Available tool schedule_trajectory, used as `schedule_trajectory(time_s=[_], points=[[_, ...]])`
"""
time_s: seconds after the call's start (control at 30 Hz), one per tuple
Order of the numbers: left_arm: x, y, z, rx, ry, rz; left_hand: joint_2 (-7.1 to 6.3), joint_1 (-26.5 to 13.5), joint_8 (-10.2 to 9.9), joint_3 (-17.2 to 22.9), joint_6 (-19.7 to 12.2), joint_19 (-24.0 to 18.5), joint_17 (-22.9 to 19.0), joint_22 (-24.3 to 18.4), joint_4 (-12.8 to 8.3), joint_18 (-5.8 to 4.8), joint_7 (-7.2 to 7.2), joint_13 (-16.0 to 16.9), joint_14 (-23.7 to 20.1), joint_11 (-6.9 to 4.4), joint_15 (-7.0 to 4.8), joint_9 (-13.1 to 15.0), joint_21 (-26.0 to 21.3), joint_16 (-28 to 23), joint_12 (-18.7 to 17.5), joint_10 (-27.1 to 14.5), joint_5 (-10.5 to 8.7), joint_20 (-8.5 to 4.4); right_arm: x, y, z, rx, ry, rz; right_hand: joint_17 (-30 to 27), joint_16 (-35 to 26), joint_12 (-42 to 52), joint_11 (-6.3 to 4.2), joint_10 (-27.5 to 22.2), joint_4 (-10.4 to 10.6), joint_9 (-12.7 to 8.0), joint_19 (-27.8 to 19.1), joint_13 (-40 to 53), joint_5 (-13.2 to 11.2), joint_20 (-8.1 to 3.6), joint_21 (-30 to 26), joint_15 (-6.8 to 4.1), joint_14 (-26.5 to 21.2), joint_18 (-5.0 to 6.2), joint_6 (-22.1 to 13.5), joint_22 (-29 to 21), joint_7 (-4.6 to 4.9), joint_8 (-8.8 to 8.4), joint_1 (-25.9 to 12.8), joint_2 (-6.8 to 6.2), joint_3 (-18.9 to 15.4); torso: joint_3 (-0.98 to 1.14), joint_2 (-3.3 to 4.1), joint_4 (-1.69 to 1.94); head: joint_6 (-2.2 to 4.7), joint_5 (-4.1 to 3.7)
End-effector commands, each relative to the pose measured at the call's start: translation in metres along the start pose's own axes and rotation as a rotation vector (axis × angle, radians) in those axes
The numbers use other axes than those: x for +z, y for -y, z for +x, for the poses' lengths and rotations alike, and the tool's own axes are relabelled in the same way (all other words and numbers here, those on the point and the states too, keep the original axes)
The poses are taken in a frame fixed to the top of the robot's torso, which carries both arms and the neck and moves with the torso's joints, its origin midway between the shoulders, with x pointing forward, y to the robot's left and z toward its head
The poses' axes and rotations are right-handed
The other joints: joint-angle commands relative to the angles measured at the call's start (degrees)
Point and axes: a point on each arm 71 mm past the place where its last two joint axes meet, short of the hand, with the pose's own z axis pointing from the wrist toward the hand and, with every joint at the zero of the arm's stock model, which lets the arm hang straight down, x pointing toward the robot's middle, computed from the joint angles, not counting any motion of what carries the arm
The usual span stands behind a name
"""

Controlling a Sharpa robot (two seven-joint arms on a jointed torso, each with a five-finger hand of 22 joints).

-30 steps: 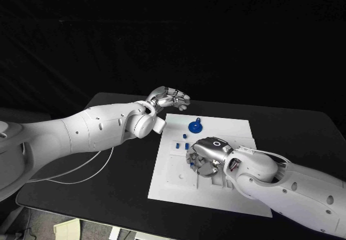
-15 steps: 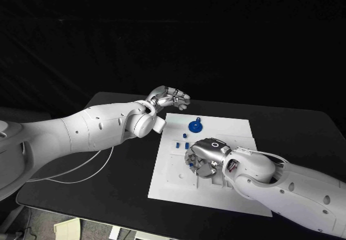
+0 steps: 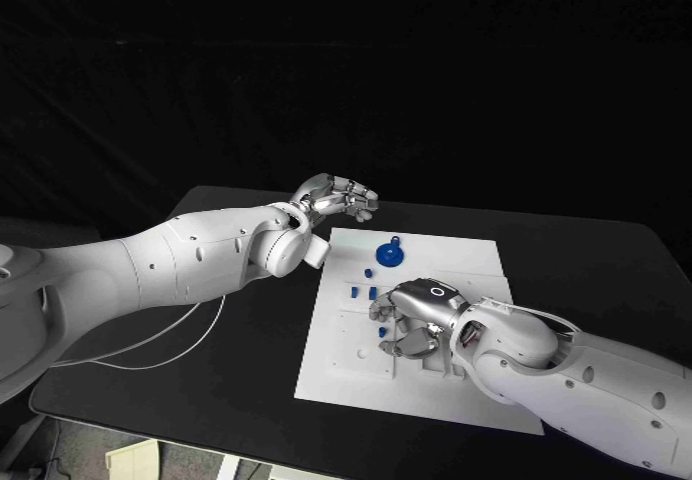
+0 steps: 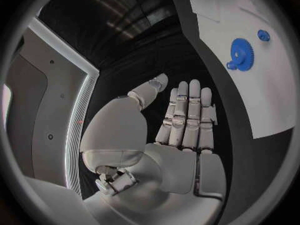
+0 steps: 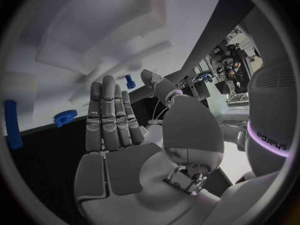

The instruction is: Assemble the parts on the task board

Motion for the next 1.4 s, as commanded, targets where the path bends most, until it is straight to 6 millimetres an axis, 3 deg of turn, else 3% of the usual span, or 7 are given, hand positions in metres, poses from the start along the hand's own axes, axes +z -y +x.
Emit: schedule_trajectory(time_s=[0.03, 0.23, 0.57, 0.63, 0.7, 0.8, 1.4], points=[[0.0, 0.001, 0.001, -0.01, -0.013, 0.005, 0.06, -0.29, 0.09, -0.32, -0.39, -0.22, 0.08, 0.08, -0.14, 0.67, 0.18, -0.09, 0.16, 0.16, 0.09, -0.06, -0.32, -0.23, -0.16, -0.31, 0.27, 0.23, -0.002, -0.001, -0.004, 0.037, 0.059, -0.012, -0.14, -0.28, 0.03, 0.1, -0.44, 0.09, -0.08, -0.43, -0.26, -0.42, -0.04, -0.36, 0.06, -0.33, -0.65, -0.46, 0.09, -0.03, -0.23, -0.17, -0.63, -0.56, 0.05, 0.0, 0.01, 0.2, -0.13], [0.0, 0.001, 0.001, -0.011, -0.015, 0.005, 0.01, -0.2, 0.08, -0.3, -0.44, -0.24, 0.17, 0.11, -0.2, 0.68, 0.2, -0.11, 0.16, 0.17, 0.09, -0.08, -0.36, -0.32, -0.16, -0.34, 0.24, 0.23, -0.012, 0.002, -0.011, 0.092, 0.091, 0.0, -0.27, -0.02, 0.18, 0.26, -0.94, 0.26, -0.24, -0.25, -1.04, 0.19, 0.12, -0.44, 0.16, -0.26, -0.38, -0.95, 0.24, 0.31, -0.25, 0.03, -1.0, -1.22, 0.09, -0.01, 0.0, 0.31, -0.13], [0.0, 0.001, -0.001, -0.01, -0.013, 0.005, 0.0, -0.2, 0.08, -0.31, -0.45, -0.24, 0.22, 0.13, -0.19, 0.68, 0.21, -0.13, 0.16, 0.17, 0.1, -0.08, -0.38, -0.36, -0.16, -0.35, 0.21, 0.23, -0.027, 0.024, -0.062, 0.156, 0.124, 0.063, 0.15, 1.83, 0.89, -0.36, 0.24, 0.68, -0.24, 2.38, -1.76, 0.58, -0.34, 0.67, -0.53, 2.21, -0.01, -0.29, 0.74, 0.03, 0.47, 0.54, -0.18, -1.31, 0.03, 0.0, -0.07, 0.98, -0.72], [0.0, 0.001, -0.001, -0.009, -0.011, 0.006, -0.01, -0.2, 0.08, -0.31, -0.45, -0.24, 0.23, 0.13, -0.19, 0.68, 0.21, -0.13, 0.17, 0.17, 0.1, -0.08, -0.38, -0.37, -0.16, -0.35, 0.2, 0.23, -0.029, 0.029, -0.071, 0.149, 0.119, 0.075, 1.47, 4.74, 1.23, -1.29, 1.0, 0.77, -0.25, 6.87, -1.89, 0.1, -2.02, 3.22, -1.34, 6.45, -0.01, 0.07, 1.29, -0.13, 0.76, 0.89, 0.08, -1.62, 0.03, -0.03, -0.11, 1.11, -1.02], [0.0, 0.001, -0.001, -0.01, -0.013, 0.006, -0.01, -0.19, 0.09, -0.31, -0.45, -0.24, 0.25, 0.14, -0.19, 0.68, 0.21, -0.13, 0.17, 0.17, 0.1, -0.09, -0.38, -0.38, -0.15, -0.35, 0.2, 0.24, -0.033, 0.035, -0.078, 0.136, 0.105, 0.1, 6.04, 12.61, 1.53, -2.17, 1.86, 0.01, -0.35, 14.24, -2.16, -0.24, -5.75, 9.19, -2.53, 12.11, -0.01, 0.51, 1.51, -0.33, 1.05, 1.47, 1.46, -3.08, 0.02, -0.08, -0.16, 1.3, -1.25], [0.0, 0.001, -0.001, -0.01, -0.013, 0.006, 0.0, -0.18, 0.09, -0.31, -0.45, -0.24, 0.27, 0.14, -0.19, 0.68, 0.21, -0.13, 0.18, 0.17, 0.1, -0.09, -0.39, -0.39, -0.15, -0.35, 0.19, 0.24, -0.038, 0.048, -0.087, 0.079, 0.078, 0.14, 9.84, 18.89, 1.41, -2.27, 2.03, -0.28, -0.57, 16.78, -2.63, -0.12, -7.62, 13.29, -2.62, 13.25, -0.01, 0.56, 1.62, -0.36, 1.1, 1.93, 1.93, -3.81, 0.04, -0.07, -0.11, 1.66, -1.72], [-0.001, 0.0, -0.003, -0.009, -0.01, 0.003, -0.03, -0.17, 0.1, -0.33, -0.46, -0.23, 0.35, 0.17, -0.18, 0.68, 0.22, -0.15, 0.19, 0.17, 0.1, -0.09, -0.4, -0.45, -0.14, -0.35, 0.16, 0.24, -0.048, 0.077, -0.081, -0.098, -0.063, 0.272, 12.67, 27.17, 0.46, -1.63, 0.99, 0.32, -1.11, 15.26, -4.42, -5.45, -8.93, 19.72, -2.0, 9.91, -0.01, -0.34, 1.24, -0.64, 1.08, 0.43, -0.09, -5.71, 0.05, -0.04, -0.15, 1.88, -2.2]])
